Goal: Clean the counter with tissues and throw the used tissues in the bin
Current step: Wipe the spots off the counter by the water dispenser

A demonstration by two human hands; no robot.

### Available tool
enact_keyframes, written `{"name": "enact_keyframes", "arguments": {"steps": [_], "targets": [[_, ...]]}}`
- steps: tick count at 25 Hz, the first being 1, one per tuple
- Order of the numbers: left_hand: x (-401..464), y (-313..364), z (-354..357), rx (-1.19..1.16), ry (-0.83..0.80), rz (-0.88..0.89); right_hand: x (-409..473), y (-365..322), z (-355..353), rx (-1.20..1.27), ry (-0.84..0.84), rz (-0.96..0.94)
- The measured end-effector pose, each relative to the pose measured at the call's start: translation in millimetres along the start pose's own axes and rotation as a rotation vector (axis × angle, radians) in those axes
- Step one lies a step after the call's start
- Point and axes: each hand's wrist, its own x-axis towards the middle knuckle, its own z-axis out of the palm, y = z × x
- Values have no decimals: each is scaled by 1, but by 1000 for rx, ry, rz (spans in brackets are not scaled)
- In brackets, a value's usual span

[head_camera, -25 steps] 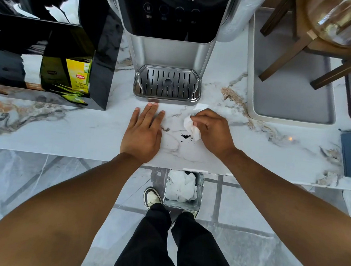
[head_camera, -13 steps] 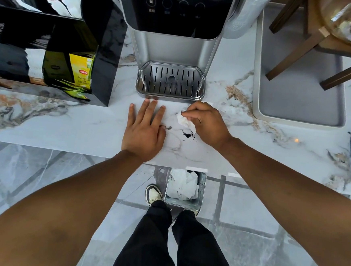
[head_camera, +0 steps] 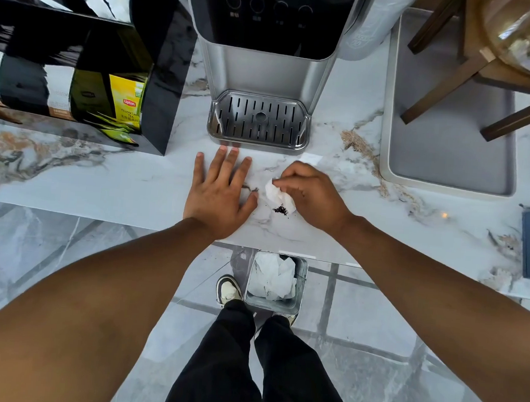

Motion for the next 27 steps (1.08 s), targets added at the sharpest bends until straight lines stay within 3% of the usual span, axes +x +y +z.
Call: {"name": "enact_keyframes", "arguments": {"steps": [6,24,27], "targets": [[0,-2,2,0,15,0,23,13,1,-79,-9,-45],[0,0,1,6,15,-12,-68,-7,16,32,-89,-144],[0,0,1,-12,21,-10,-88,-12,16,53,-163,-189]]}}
